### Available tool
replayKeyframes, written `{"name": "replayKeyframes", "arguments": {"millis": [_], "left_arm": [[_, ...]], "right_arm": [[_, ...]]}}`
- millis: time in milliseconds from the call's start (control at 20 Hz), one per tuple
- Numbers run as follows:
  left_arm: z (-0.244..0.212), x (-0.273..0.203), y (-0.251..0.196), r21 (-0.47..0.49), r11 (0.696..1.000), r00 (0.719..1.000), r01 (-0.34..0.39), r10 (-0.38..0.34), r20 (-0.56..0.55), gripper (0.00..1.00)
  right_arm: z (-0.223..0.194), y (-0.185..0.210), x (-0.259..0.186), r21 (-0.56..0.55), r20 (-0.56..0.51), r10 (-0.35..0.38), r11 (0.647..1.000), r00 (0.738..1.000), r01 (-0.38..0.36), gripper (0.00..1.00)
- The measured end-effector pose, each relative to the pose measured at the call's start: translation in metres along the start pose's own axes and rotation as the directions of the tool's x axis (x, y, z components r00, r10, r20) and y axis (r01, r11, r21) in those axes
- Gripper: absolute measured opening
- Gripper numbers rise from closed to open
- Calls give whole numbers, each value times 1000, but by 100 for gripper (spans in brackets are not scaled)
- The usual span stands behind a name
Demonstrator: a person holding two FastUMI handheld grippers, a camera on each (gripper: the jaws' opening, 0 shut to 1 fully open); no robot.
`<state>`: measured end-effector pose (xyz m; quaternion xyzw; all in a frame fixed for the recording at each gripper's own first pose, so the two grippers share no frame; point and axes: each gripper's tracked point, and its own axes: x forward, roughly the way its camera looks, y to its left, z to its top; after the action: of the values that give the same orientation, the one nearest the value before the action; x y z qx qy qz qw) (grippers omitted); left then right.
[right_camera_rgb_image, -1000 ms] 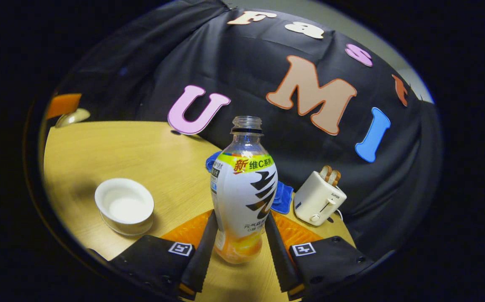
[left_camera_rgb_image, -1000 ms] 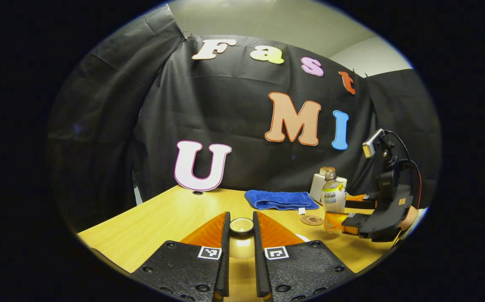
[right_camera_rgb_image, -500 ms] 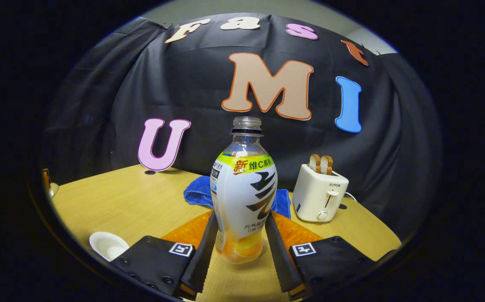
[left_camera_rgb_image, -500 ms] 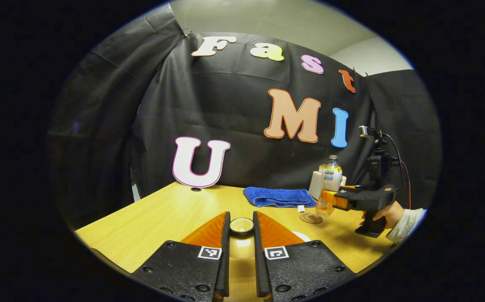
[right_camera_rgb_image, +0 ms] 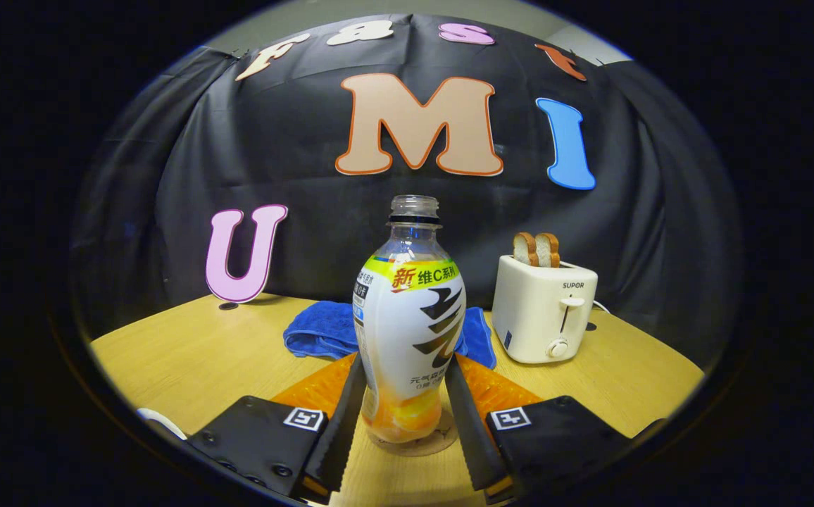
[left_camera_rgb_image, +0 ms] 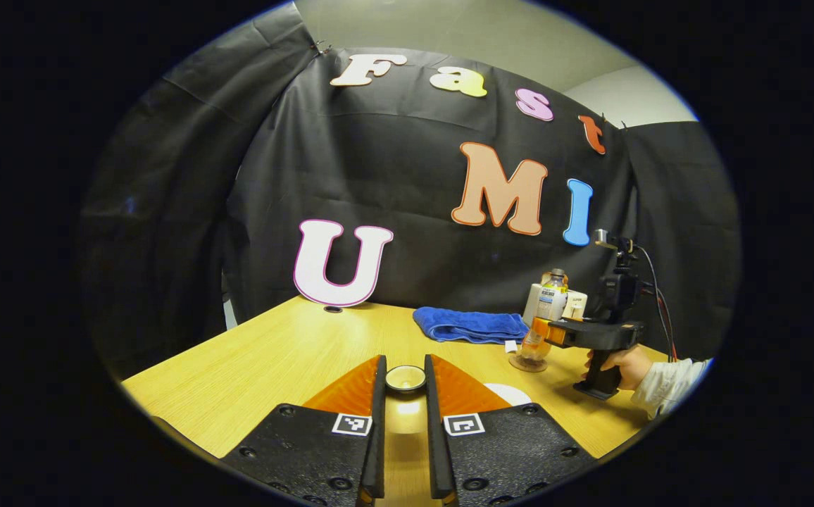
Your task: Open the teacup lid with one hand, grasp the water bottle and pour water into the teacup with the other hand; after pouring, place the water bottle on the coaster and then close the teacup lid.
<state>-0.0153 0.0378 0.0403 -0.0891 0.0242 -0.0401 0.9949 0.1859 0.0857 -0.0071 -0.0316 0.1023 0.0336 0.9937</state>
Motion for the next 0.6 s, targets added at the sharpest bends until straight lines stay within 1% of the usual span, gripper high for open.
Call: {"name": "replayKeyframes", "arguments": {"millis": [200, 550, 600], "left_arm": [[-1, 2, 2, 5, 1000, 1000, -5, 5, 0, 22], [0, 2, 4, 12, 1000, 1000, -11, 11, 3, 22], [0, 2, 3, 12, 1000, 1000, -9, 9, 5, 22]], "right_arm": [[-3, 3, 6, -5, 12, 11, 1000, 1000, -11, 71], [-19, -1, 12, -4, -12, -11, 1000, 1000, 11, 71], [-18, -1, 11, -3, 2, -12, 1000, 1000, 12, 70]]}}
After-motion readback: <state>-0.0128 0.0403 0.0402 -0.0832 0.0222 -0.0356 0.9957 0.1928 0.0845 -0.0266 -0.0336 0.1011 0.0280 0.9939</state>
